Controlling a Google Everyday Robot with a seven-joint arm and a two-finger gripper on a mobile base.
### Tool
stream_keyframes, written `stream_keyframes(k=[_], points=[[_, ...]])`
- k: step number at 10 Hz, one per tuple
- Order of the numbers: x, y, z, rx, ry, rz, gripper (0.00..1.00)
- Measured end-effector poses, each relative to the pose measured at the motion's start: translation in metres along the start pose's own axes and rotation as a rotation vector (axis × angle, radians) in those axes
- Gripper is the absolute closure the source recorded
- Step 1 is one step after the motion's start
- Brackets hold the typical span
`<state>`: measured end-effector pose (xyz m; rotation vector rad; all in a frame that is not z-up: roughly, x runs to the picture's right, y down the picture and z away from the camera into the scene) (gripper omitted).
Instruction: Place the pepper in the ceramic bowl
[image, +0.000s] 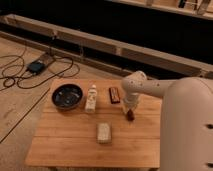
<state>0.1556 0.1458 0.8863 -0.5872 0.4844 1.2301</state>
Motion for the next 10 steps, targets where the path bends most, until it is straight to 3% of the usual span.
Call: stream_keyframes(k=[3, 5, 7, 10], points=[[0.001, 0.01, -0.018, -0.002, -0.024, -0.04, 0.82], [0.0, 0.026, -0.045, 0.003, -0.064, -0.092, 0.82], [0.001, 0.058, -0.084, 0.031, -0.116, -0.182, 0.82], [0.0, 0.121, -0.116, 0.072, -0.156, -0.316, 0.82]])
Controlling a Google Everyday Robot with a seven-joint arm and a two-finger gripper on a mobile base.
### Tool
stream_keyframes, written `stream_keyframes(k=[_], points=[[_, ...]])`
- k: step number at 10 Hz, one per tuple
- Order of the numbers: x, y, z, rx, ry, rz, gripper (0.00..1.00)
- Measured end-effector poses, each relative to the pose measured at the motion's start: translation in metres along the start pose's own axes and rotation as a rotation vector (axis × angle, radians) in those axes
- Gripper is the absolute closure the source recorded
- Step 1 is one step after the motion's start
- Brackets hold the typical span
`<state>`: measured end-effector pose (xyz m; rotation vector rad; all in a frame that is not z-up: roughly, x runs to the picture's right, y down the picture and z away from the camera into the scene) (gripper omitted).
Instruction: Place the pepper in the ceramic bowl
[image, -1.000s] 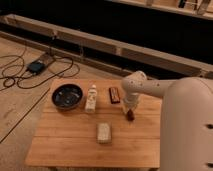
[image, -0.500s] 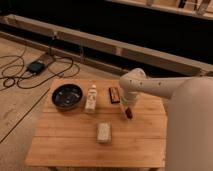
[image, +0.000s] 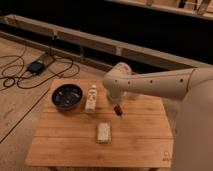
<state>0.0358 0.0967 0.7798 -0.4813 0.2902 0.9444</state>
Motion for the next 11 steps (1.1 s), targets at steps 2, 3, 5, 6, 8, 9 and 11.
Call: stream_keyframes(k=[2, 3, 5, 6, 8, 9, 11], points=[[-0.015, 0.034, -0.012, 0.021, -0.003, -0.075, 0.82], [-0.026, 0.052, -0.016, 0.029, -0.002, -0.111, 0.82], [-0.056, 0.08, -0.022, 0.033, -0.004, -0.164, 0.82], [-0.076, 0.092, -0.023, 0.029, -0.006, -0.182, 0.82], [-0.105, 0.102, -0.024, 0.022, -0.003, -0.202, 0.82], [-0.121, 0.108, -0.024, 0.016, -0.003, -0.215, 0.82], [-0.153, 0.117, -0.023, 0.01, 0.0, -0.239, 0.82]])
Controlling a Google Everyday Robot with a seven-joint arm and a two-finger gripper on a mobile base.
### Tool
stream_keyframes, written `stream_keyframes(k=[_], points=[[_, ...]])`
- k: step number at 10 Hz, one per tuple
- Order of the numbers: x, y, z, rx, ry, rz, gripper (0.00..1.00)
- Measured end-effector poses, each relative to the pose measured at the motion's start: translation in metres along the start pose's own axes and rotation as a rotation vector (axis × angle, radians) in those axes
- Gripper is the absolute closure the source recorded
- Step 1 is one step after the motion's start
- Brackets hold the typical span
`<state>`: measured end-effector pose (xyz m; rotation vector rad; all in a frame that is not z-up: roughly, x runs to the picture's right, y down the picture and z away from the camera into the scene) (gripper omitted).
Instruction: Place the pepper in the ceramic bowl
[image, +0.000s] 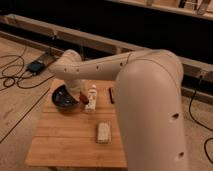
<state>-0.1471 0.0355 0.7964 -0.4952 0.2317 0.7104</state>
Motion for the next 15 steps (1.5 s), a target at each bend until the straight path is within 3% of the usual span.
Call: stream_keyframes(k=[4, 7, 10, 13, 15], points=[[-0.045, 0.003, 0.019, -0.028, 0.0, -0.036, 0.8], [-0.068, 0.009, 0.038, -0.066, -0.025, -0.053, 0.51], [-0.076, 0.005, 0.06, -0.09, -0.035, -0.048, 0.23], [-0.08, 0.005, 0.077, -0.107, -0.048, -0.052, 0.2], [-0.083, 0.009, 0.077, -0.12, -0.062, -0.056, 0.2]])
